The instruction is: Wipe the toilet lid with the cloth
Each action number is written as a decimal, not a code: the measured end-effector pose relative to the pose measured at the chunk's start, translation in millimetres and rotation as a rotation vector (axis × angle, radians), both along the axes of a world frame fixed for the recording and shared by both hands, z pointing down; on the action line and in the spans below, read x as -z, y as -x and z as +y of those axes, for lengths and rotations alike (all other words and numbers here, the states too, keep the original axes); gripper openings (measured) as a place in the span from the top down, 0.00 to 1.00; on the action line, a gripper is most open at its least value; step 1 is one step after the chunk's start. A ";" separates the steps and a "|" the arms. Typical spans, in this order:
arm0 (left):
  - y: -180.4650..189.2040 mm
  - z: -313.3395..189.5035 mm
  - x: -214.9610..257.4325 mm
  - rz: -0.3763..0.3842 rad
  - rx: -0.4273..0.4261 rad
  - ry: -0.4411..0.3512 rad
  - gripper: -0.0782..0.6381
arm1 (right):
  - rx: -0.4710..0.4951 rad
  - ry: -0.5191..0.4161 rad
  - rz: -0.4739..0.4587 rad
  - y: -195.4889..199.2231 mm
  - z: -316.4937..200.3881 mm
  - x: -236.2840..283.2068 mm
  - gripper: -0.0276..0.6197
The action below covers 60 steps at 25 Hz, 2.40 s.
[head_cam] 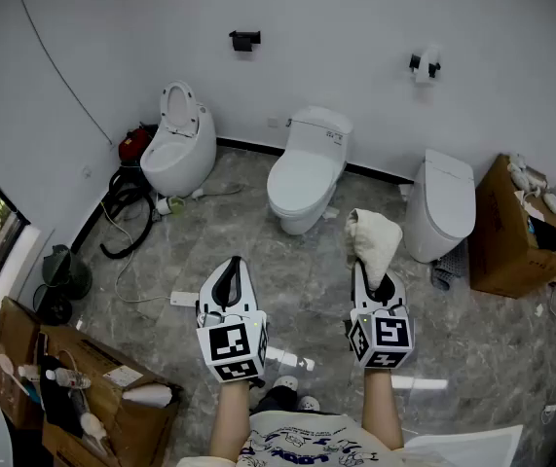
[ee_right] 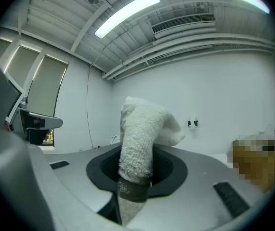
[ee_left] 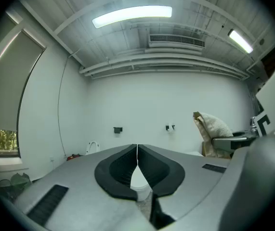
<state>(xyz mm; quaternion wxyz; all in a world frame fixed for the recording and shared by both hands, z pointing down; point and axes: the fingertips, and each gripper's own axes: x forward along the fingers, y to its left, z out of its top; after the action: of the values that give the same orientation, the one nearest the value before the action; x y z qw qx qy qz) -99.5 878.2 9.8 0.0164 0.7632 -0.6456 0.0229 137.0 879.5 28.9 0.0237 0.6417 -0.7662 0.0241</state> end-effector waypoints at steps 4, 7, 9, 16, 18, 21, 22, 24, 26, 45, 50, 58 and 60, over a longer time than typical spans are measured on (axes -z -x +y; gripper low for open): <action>2.2 1.9 0.5 0.003 -0.001 -0.002 0.88 | 0.002 -0.001 0.000 3.1 1.7 -0.7 0.81; 3.4 1.1 1.0 0.004 -0.004 -0.006 0.88 | -0.001 0.002 0.000 4.2 1.1 -1.7 0.81; 6.3 2.2 -0.9 0.006 -0.007 -0.007 0.88 | -0.003 0.002 0.000 6.6 2.2 -3.8 0.81; 14.3 -1.4 -1.7 0.012 -0.005 -0.006 0.88 | -0.001 0.007 0.003 13.7 -1.6 -5.5 0.81; 17.5 -4.5 -2.3 0.012 -0.004 -0.005 0.88 | 0.002 0.009 -0.005 16.3 -4.5 -6.1 0.81; 24.6 -11.8 -4.0 0.014 -0.003 -0.004 0.88 | -0.006 0.008 -0.006 20.0 -10.9 -7.5 0.81; 27.1 -15.2 -5.0 0.015 -0.003 -0.004 0.88 | -0.009 0.007 -0.005 21.4 -14.0 -8.4 0.81; 32.7 -24.5 -6.9 0.015 -0.005 -0.005 0.88 | -0.015 0.006 -0.007 25.3 -22.6 -10.2 0.81; 39.0 -35.6 -9.1 0.014 -0.009 -0.006 0.88 | -0.017 0.003 -0.008 31.2 -32.7 -11.6 0.81; 39.5 -141.4 -33.8 0.021 -0.039 0.031 0.88 | -0.038 0.049 -0.013 35.1 -132.6 -38.1 0.81; 33.1 -195.0 -44.4 0.021 -0.008 0.041 0.88 | -0.011 0.051 -0.012 25.5 -193.3 -45.4 0.81; 7.1 -315.8 -37.7 0.020 0.049 0.043 0.88 | 0.039 0.053 -0.010 -6.3 -327.1 -39.5 0.81; -2.3 -347.5 -31.2 0.018 0.060 0.034 0.88 | 0.051 0.047 -0.005 -16.2 -362.2 -33.4 0.81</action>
<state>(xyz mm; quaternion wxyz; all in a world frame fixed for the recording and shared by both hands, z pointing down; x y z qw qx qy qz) -97.3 530.6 41.0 0.0359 0.7432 -0.6676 0.0263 153.2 517.3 62.3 0.0374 0.6212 -0.7816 0.0431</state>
